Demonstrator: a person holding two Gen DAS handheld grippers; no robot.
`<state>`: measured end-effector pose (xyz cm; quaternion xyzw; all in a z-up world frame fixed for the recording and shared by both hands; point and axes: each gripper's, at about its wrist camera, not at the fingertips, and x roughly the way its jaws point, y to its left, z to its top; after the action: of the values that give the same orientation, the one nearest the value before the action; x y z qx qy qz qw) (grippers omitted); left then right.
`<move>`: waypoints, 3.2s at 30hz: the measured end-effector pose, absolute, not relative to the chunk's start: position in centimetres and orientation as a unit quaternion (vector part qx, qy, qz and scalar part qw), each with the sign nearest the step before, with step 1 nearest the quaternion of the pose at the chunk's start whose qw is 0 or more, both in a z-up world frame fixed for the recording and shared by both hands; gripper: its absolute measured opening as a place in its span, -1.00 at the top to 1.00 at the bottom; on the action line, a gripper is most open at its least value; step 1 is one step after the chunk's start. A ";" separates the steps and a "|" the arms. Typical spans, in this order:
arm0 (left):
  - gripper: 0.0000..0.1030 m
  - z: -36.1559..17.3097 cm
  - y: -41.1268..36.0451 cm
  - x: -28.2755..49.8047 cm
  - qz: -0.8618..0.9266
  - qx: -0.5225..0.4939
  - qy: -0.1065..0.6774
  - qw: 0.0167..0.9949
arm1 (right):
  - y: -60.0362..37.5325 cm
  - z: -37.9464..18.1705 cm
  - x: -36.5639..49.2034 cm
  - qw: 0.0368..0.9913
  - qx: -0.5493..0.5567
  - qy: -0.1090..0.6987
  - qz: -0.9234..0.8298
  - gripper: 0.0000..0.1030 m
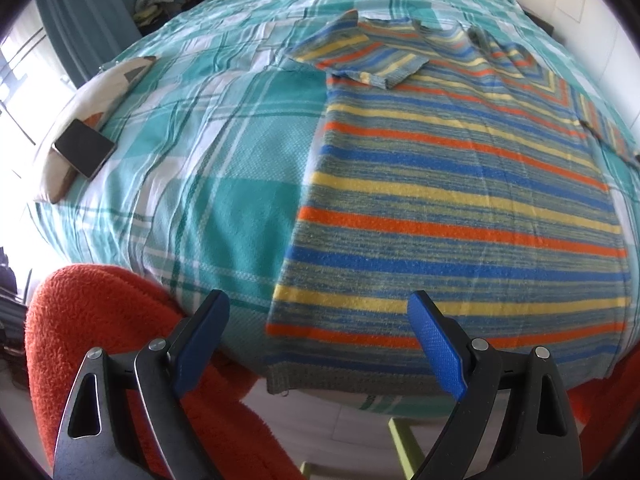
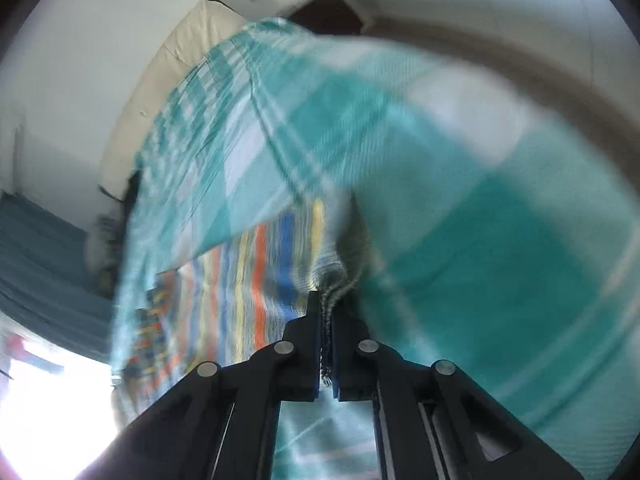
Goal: Fold small clothes
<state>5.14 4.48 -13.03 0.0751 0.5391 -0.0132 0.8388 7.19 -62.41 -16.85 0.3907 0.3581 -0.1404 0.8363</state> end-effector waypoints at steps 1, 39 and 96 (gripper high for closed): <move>-0.78 -13.1 4.5 5.1 -0.012 0.077 0.538 0.840 | -62.7 -15.8 6.8 0.845 0.368 0.355 -0.155 0.94; 0.92 -10.1 15.9 32.7 -0.004 -0.064 0.510 0.858 | -41.1 -11.1 -4.1 0.927 0.120 0.341 -0.104 -0.76; 0.93 -18.4 -7.1 44.6 -0.124 0.267 0.450 0.843 | -39.1 -18.0 34.6 0.841 -0.155 0.517 -0.018 0.84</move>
<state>44.56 -7.06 -18.44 0.2667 0.4501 -0.1245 0.8431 34.65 -39.13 -17.96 -0.1548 0.5173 -0.0185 0.8415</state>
